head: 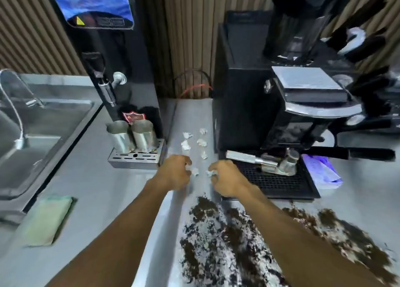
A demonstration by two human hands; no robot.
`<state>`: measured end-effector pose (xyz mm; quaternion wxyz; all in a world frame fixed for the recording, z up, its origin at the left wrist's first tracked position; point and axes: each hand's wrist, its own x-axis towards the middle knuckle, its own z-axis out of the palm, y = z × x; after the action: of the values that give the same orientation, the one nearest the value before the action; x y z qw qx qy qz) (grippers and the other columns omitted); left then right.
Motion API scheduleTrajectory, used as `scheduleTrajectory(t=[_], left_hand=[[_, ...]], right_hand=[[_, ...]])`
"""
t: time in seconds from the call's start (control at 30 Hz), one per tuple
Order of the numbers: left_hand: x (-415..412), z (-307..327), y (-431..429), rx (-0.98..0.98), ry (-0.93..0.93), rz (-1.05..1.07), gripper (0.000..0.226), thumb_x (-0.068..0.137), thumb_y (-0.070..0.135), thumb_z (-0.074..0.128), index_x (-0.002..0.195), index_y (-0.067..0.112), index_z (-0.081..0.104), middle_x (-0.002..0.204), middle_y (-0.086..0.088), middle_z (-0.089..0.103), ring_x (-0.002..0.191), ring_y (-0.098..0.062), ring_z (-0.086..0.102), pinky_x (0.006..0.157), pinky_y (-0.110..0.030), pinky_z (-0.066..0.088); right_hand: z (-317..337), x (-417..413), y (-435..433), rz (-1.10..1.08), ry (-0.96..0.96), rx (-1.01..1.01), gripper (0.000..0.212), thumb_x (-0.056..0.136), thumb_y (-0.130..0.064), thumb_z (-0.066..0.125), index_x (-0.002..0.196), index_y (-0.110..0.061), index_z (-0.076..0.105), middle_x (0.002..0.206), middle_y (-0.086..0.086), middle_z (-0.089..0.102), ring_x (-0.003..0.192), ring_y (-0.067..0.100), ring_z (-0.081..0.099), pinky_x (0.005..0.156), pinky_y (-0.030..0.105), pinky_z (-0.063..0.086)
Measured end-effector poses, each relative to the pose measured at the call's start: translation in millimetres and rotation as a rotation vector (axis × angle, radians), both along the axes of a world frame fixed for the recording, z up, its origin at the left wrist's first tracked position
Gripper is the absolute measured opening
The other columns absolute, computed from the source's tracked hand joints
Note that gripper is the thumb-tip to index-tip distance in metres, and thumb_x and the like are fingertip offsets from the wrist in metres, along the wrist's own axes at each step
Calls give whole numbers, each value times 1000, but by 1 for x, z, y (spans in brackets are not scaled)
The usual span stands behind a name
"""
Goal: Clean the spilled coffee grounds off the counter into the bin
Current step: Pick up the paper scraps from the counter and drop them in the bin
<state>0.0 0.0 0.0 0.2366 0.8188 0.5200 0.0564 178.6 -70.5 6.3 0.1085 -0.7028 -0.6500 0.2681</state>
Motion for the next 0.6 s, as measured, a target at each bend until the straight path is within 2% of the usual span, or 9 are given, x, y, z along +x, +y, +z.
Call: scheduleTrajectory(t=[0.07,0.17,0.23,0.3,0.4,0.47,0.6], left_hand=[[2,-14,7,-8,-2,-3,37,85,18,58,122,14,63,126,-10,62,116,-28,57,97,-33,46],[10,-34,11,15,4,-63,46,86,16,59,131,16,58,125,-10,60,118,-29,54,99,-35,45],[15,-43,13,50,-18,-100,35,84,16,60,118,18,65,109,-10,63,104,-28,59,88,-36,51],[17,-49,14,64,0,-110,17,81,13,58,94,16,69,92,-7,61,91,-28,60,76,-36,51],[18,-58,13,67,-17,-86,14,78,8,55,77,12,68,83,-6,61,82,-27,60,71,-38,51],[18,-57,8,94,-55,-73,14,79,7,57,77,12,70,81,-7,62,80,-27,61,70,-37,51],[17,-45,-10,136,-196,-5,23,81,8,61,97,15,75,91,-7,68,82,-22,62,77,-29,52]], right_hand=[[-8,-8,13,-12,-60,7,40,86,-1,54,123,-11,62,129,13,55,120,31,54,103,34,46],[-17,-21,26,32,-171,-1,39,83,6,51,118,-8,62,121,15,55,112,34,57,96,39,50],[-26,-25,34,52,-231,-14,38,84,6,53,118,-8,62,118,15,55,109,34,58,93,39,52],[-31,-27,38,34,-262,-22,38,84,6,56,119,-7,63,118,16,57,108,34,59,92,40,52],[-35,-27,38,3,-270,-11,36,82,10,56,114,-5,65,116,17,60,106,33,60,90,39,53],[-37,-23,34,-23,-210,-15,37,83,9,53,113,-7,68,117,17,62,106,33,61,93,40,52],[-34,-12,12,-127,-24,41,38,85,6,59,113,-16,72,118,11,66,103,25,64,93,34,54]])
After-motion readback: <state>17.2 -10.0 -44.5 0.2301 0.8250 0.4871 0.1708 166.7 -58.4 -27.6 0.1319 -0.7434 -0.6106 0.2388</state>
